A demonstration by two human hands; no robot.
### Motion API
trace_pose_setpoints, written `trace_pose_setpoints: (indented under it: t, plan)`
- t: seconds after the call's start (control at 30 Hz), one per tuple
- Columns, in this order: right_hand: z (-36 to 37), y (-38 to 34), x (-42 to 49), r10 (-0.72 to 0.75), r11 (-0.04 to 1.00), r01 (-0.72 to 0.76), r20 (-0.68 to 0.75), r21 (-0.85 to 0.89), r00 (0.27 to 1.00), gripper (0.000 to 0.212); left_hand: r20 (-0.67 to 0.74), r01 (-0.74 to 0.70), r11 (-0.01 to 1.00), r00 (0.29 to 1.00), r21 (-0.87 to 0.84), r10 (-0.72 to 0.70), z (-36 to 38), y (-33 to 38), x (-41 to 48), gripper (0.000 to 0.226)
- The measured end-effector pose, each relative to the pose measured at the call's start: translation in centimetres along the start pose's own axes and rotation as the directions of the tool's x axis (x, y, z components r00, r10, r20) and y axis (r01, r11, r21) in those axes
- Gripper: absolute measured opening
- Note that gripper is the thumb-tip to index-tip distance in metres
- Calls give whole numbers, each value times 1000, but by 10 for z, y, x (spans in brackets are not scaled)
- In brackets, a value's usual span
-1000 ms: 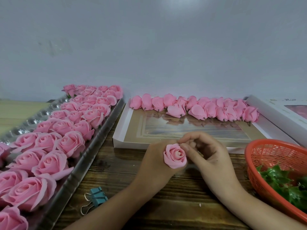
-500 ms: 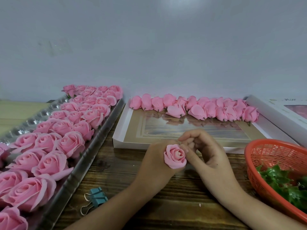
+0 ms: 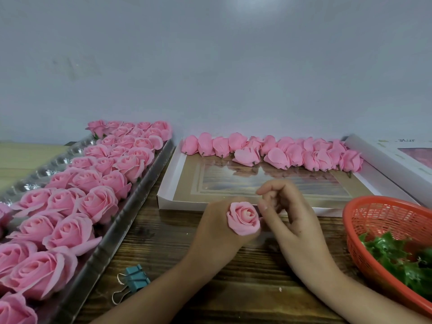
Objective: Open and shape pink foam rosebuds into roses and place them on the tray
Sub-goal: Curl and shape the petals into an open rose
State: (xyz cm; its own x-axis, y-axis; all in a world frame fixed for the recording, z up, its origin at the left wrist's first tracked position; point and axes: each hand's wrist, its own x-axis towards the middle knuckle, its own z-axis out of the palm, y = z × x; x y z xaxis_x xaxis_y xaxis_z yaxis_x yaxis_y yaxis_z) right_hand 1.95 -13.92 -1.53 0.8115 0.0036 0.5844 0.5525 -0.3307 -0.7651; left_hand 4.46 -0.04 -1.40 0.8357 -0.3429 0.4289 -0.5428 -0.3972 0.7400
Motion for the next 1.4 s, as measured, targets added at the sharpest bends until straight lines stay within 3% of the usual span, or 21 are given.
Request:
trace_pose_setpoints:
  t: [0.1, 0.2, 0.33, 0.47, 0.53, 0.8, 1.13, 1.4]
  plan:
    - [-2, -4, 0, -28, 1000, 28, -12, 13, 1000, 17, -76, 8, 1000, 997, -9, -8, 1, -1, 0, 38]
    - [0, -5, -2, 7, 1000, -6, 78, -13, 997, 34, -34, 37, 996, 999, -83, -40, 0, -8, 1, 42]
    - [0, -6, -2, 81, 993, -93, 166, 68, 983, 41, -2, 206, 963, 978, -175, -210, 6, -11, 5, 19]
    - [1, -8, 0, 166, 945, -217, 213, 246, 963, 27, -146, 142, 971, 974, -194, -171, 3, -8, -3, 43]
    - [2, -10, 0, 201, 917, -261, 217, 300, 955, 18, -154, 139, 970, 973, -199, -171, 0, -8, -4, 40]
    - [1, -6, 4, 291, 837, -394, 301, 380, 908, 15, -118, 186, 944, 967, -272, -225, -1, -7, -2, 38]
    - [2, -1, 3, 274, 860, -372, 299, 349, 914, 25, -105, 196, 928, 965, -317, -240, -3, -3, -1, 49]
    - [-3, -3, 3, 275, 866, -418, 437, 275, 856, 15, -136, 193, 948, 963, -251, -233, -3, -1, -3, 53]
